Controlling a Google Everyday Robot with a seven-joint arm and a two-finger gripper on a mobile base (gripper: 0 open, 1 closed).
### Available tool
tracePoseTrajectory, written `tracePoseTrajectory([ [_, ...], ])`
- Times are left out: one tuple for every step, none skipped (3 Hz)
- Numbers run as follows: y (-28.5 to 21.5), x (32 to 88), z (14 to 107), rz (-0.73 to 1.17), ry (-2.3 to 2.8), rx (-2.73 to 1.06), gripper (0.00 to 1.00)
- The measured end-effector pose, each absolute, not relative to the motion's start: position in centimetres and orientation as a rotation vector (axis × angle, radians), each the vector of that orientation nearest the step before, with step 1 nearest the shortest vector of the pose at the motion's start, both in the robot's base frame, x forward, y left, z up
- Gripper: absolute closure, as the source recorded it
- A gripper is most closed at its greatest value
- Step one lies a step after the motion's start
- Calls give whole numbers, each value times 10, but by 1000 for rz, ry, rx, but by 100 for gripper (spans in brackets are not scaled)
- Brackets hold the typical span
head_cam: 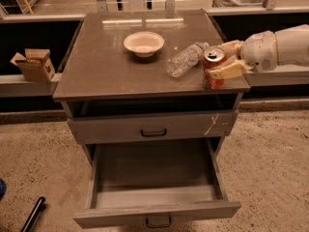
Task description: Pick coke can from middle drawer and place on counter
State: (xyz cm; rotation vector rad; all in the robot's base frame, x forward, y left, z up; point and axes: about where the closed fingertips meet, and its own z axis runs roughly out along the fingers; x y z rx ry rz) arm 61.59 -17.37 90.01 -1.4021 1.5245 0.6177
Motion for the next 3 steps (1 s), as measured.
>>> tracePoseTrajectory([
  [-192, 641, 905, 531, 1582, -1241, 97],
  [-204, 661, 898, 456, 1690, -1108, 74],
  [-208, 676, 873, 427, 1842, -1002, 50],
])
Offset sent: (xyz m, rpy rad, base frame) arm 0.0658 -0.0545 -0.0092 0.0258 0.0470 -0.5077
